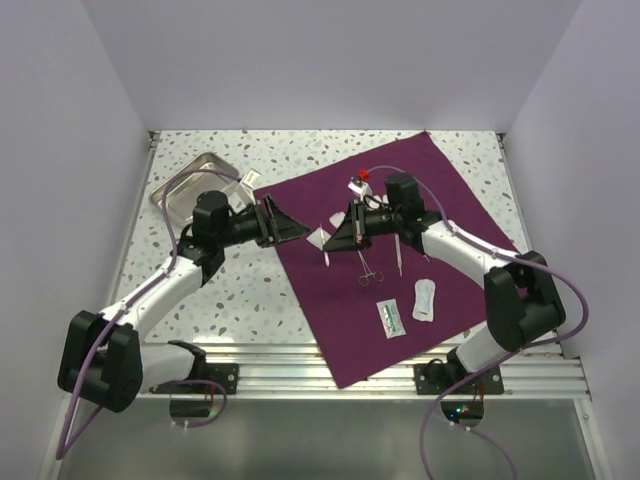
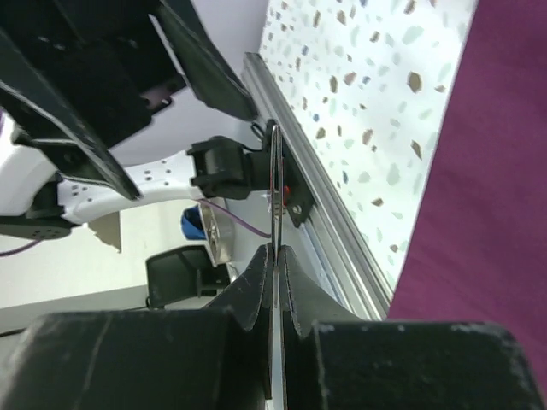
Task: Prepare the surgical pack
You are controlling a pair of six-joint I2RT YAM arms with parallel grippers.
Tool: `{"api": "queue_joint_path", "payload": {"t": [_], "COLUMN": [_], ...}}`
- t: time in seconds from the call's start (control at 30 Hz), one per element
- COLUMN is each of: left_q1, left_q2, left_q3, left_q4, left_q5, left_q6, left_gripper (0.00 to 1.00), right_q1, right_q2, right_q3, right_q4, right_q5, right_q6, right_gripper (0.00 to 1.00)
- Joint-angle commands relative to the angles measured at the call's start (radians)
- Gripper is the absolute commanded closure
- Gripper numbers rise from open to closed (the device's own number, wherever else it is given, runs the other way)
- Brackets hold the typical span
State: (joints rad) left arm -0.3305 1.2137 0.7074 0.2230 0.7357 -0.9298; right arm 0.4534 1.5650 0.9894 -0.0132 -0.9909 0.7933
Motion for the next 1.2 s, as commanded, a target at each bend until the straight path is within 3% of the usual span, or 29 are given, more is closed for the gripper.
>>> {"api": "queue_joint_path", "payload": {"t": [0.0, 0.37, 0.8, 1.0, 1.07, 1.13, 1.17], "left_q1": [-0.027, -0.068, -0.087, -0.087, -0.087, -0.087, -0.084], "left_q2": [0.004, 0.055, 0.101, 0.118, 0.13, 0.142, 0.147], "left_q3": [-0.013, -0.016, -0.034, -0.031, -0.022, -0.007, 0.027], "left_q4": [0.088, 0.145, 0.285, 0.305, 0.303, 0.253, 0.213], "left_q5": [-0.007, -0.016, 0.016, 0.027, 0.036, 0.039, 0.039], "left_q6": [-0.047, -0.107, -0.187, -0.199, -0.199, -0.164, -0.138], "left_gripper": [0.35, 0.51, 0.59, 0.77, 0.95, 1.0, 1.0], "right_q1": [0.011, 0.037, 0.053, 0.057, 0.056, 0.056, 0.057], "right_q2": [-0.063, -0.083, -0.057, -0.034, -0.026, -0.005, 0.01], "right_q3": [-0.003, 0.005, 0.012, 0.026, 0.038, 0.063, 0.078], "right_q4": [0.162, 0.162, 0.179, 0.183, 0.183, 0.165, 0.088], "right_q5": [-0.057, -0.04, -0.057, -0.051, -0.048, -0.038, -0.028], "right_q6": [0.104, 0.11, 0.113, 0.112, 0.112, 0.107, 0.068], "right_gripper": [1.0, 1.0, 1.0, 1.0, 1.0, 1.0, 0.87]}}
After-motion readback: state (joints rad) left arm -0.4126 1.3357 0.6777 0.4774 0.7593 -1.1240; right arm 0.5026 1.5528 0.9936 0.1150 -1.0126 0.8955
